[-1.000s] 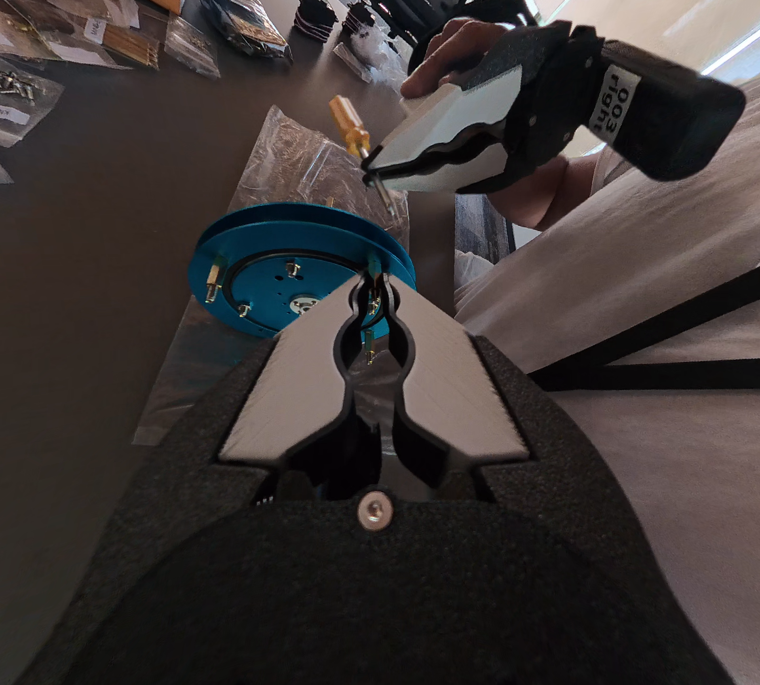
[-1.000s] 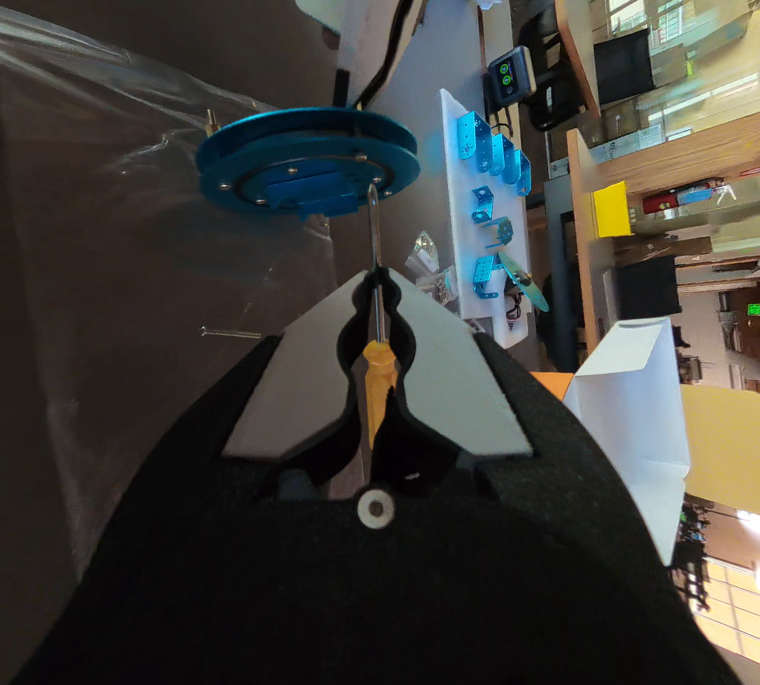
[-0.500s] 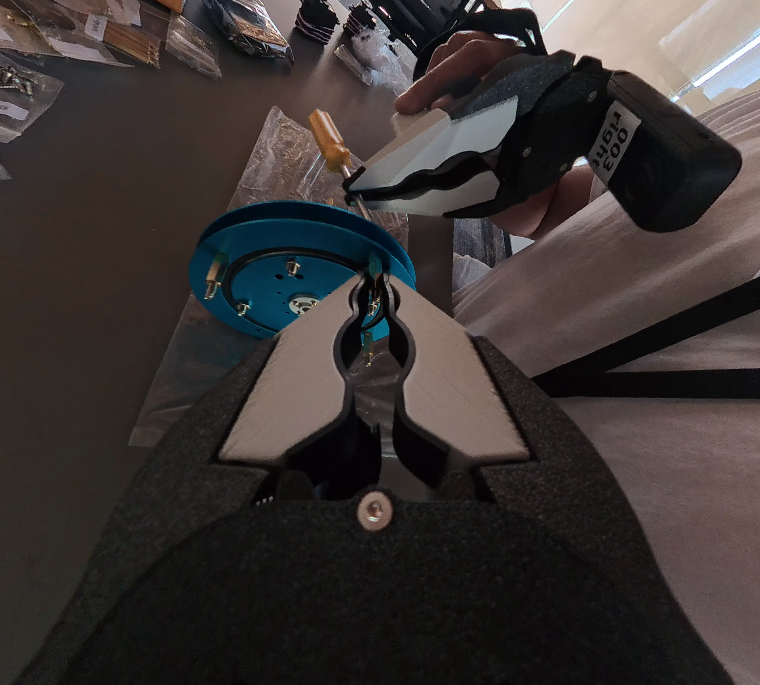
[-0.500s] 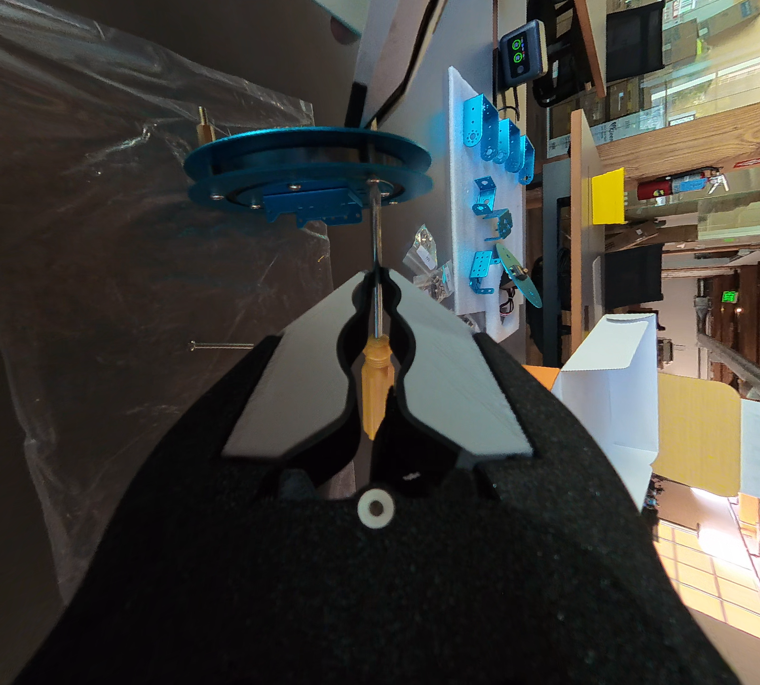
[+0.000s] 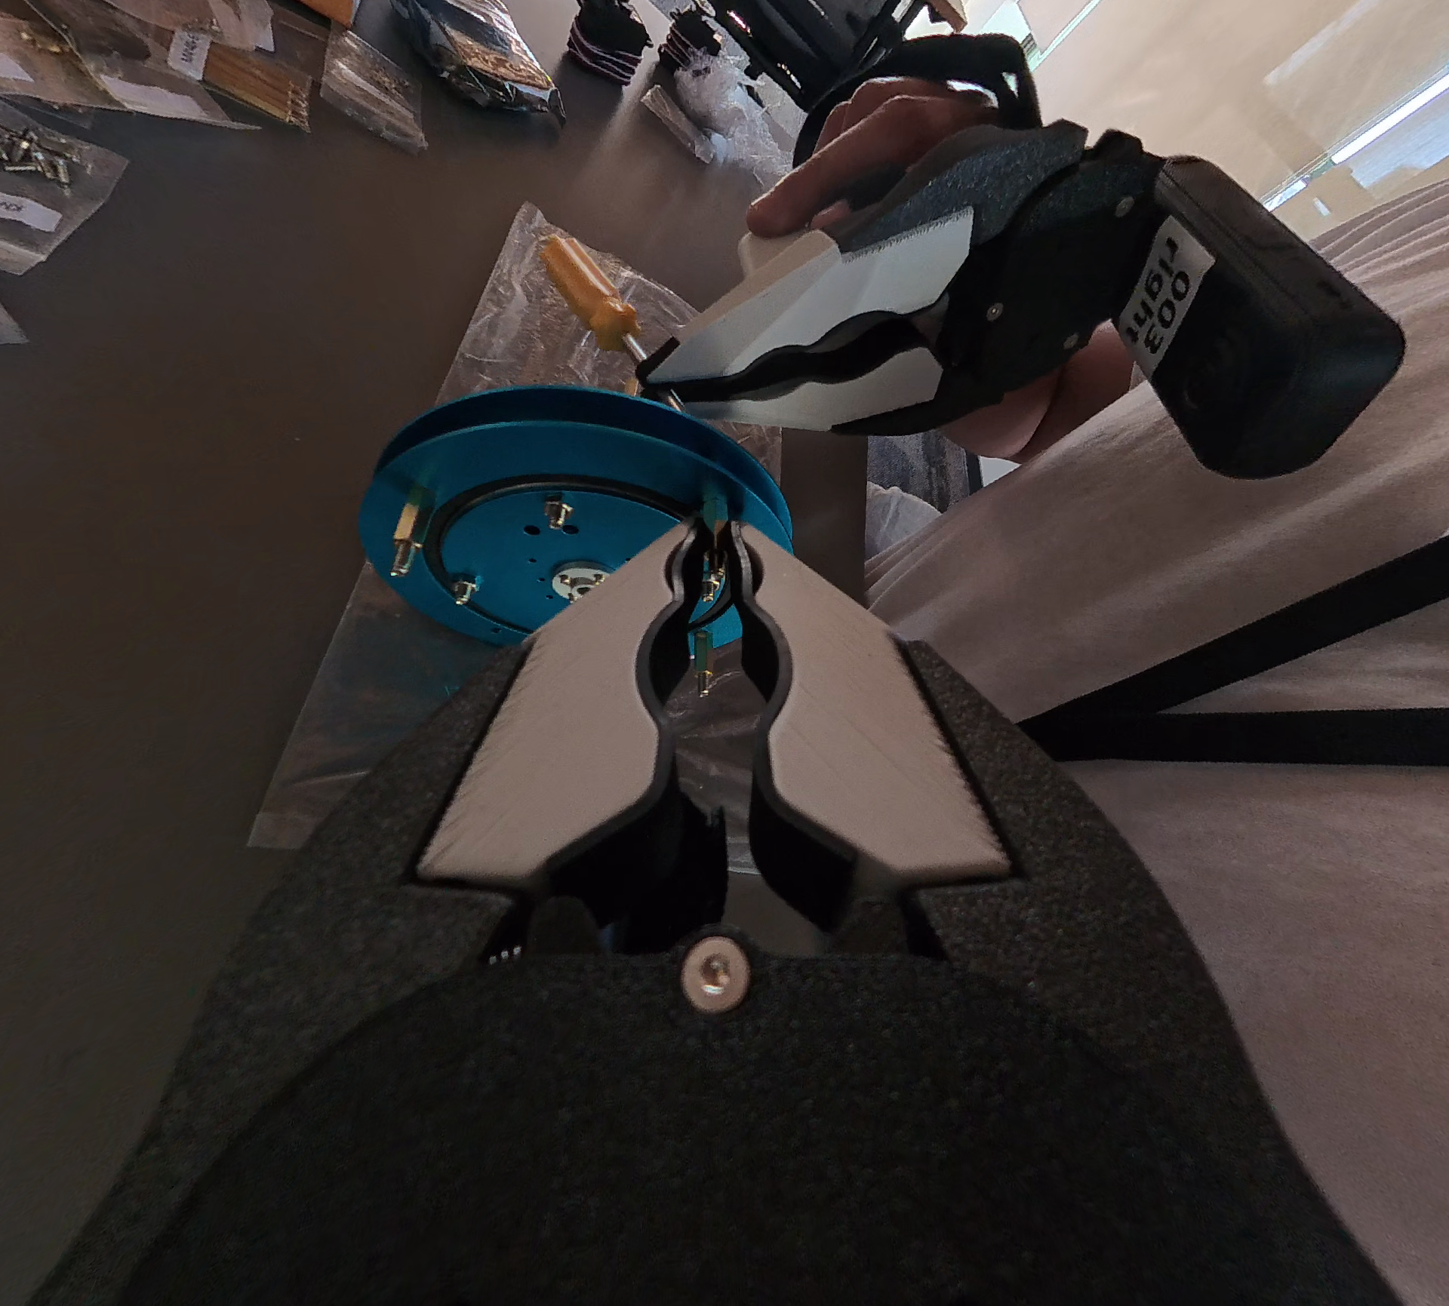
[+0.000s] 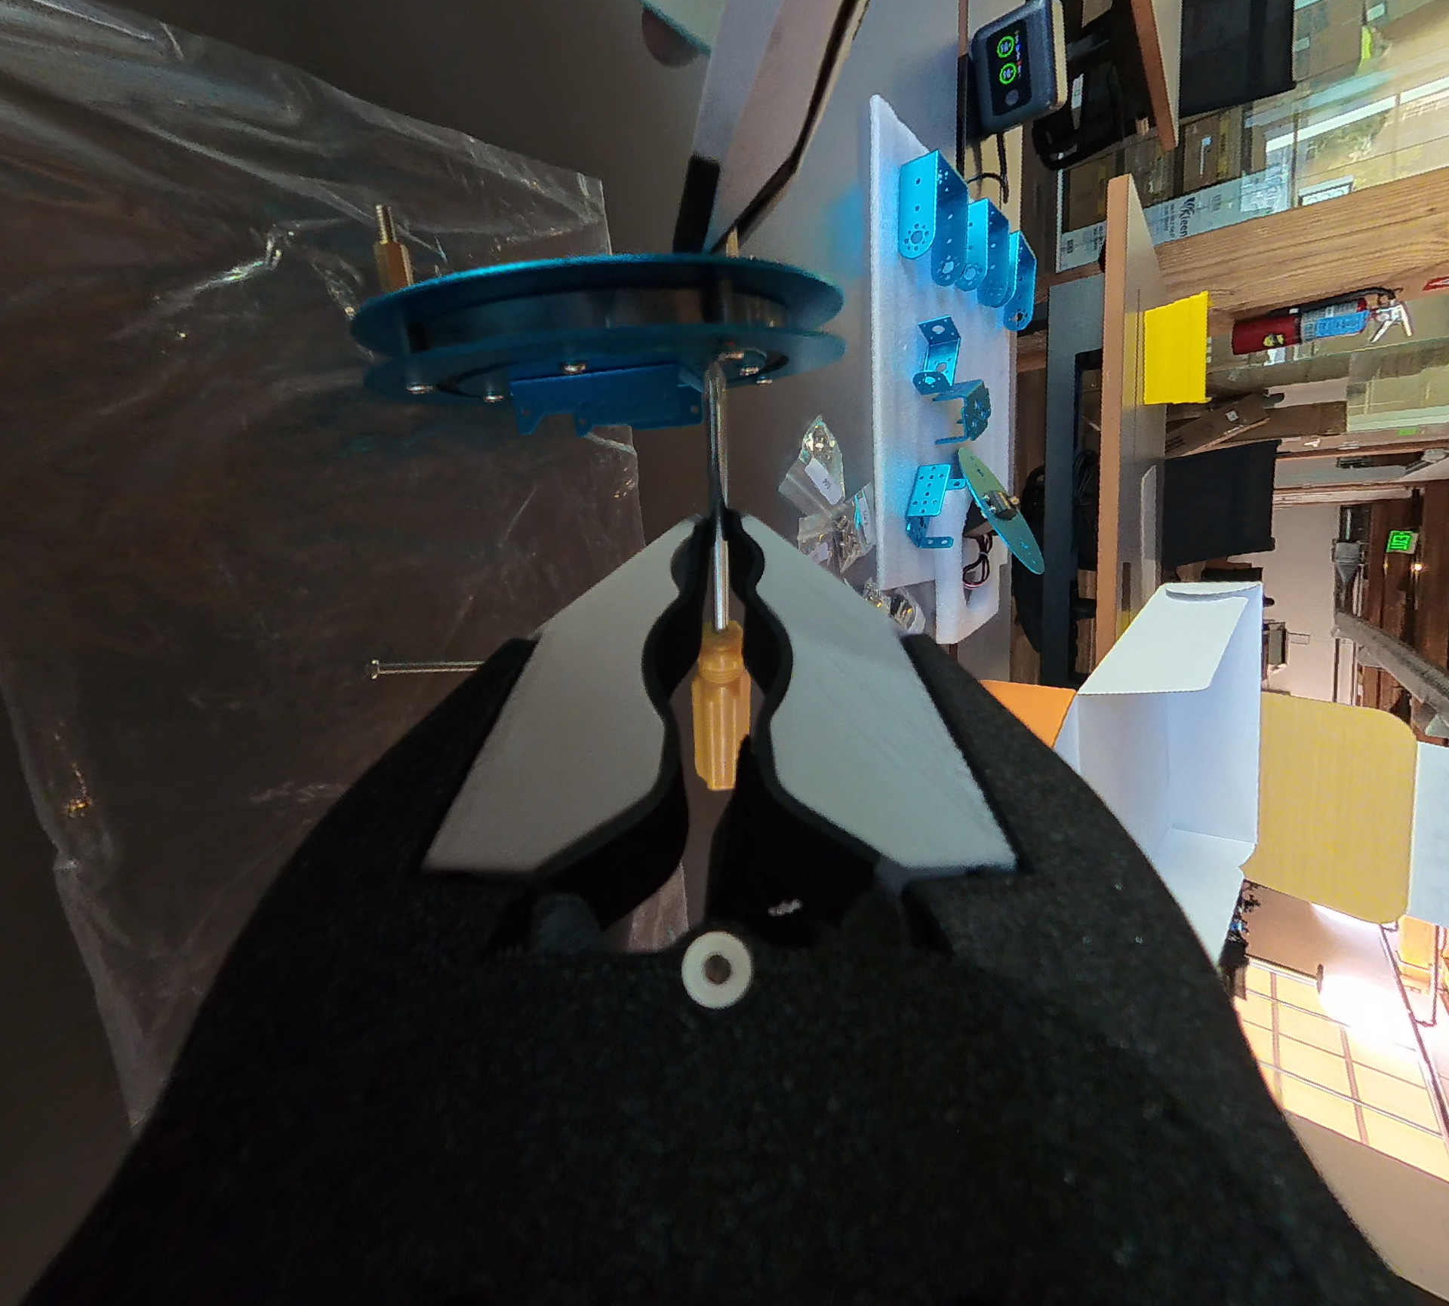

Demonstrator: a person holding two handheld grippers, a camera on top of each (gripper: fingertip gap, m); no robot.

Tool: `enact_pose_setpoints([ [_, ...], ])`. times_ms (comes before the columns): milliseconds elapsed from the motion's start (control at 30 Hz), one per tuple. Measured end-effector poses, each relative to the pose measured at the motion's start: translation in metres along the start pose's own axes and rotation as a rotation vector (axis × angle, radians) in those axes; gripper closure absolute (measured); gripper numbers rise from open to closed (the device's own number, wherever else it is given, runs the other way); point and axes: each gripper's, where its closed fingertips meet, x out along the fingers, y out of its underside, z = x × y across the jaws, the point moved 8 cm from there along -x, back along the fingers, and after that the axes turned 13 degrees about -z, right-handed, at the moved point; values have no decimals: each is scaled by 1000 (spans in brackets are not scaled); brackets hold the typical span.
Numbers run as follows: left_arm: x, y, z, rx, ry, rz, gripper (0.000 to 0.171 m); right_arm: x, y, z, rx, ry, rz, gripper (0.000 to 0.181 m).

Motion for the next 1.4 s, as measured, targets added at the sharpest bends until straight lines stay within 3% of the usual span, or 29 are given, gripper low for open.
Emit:
enact_pose_setpoints([
  [133, 0, -1, 0, 11, -19, 0, 168, 2, 6, 1, 50, -41, 31, 178],
  [233, -3, -2, 0, 33, -48, 3, 167, 2, 38, 10, 192, -183, 101, 178],
  [367, -4, -2, -1, 61, -62, 0, 168, 2, 69, 12, 494, -370, 8, 178],
  [567, -2, -1, -3, 99, -72, -15, 167, 13, 95, 20, 655, -520, -150, 178],
  [633, -1, 0, -5, 125, -79, -11, 167, 12, 100, 23, 688, -559, -191, 163],
  [767, -1, 3, -9, 153, -79, -9, 167, -11, 113, 25, 669, -544, -229, 137],
  [867, 0, 4, -9, 150, -69, -21, 167, -24, 134, 31, 632, -471, -208, 133],
  [967, 1, 4, -6, 136, -60, -44, 167, -26, 137, 32, 638, -439, -221, 140],
  [1167, 3, 7, -6, 127, -49, -88, 167, -29, 145, 33, 798, -542, -243, 158],
  [1267, 5, 8, -6, 127, -52, -104, 167, -36, 150, 31, 820, -575, -209, 152],
  [1400, 5, 9, -7, 130, -57, -110, 167, -43, 150, 37, 704, -504, -220, 148],
])
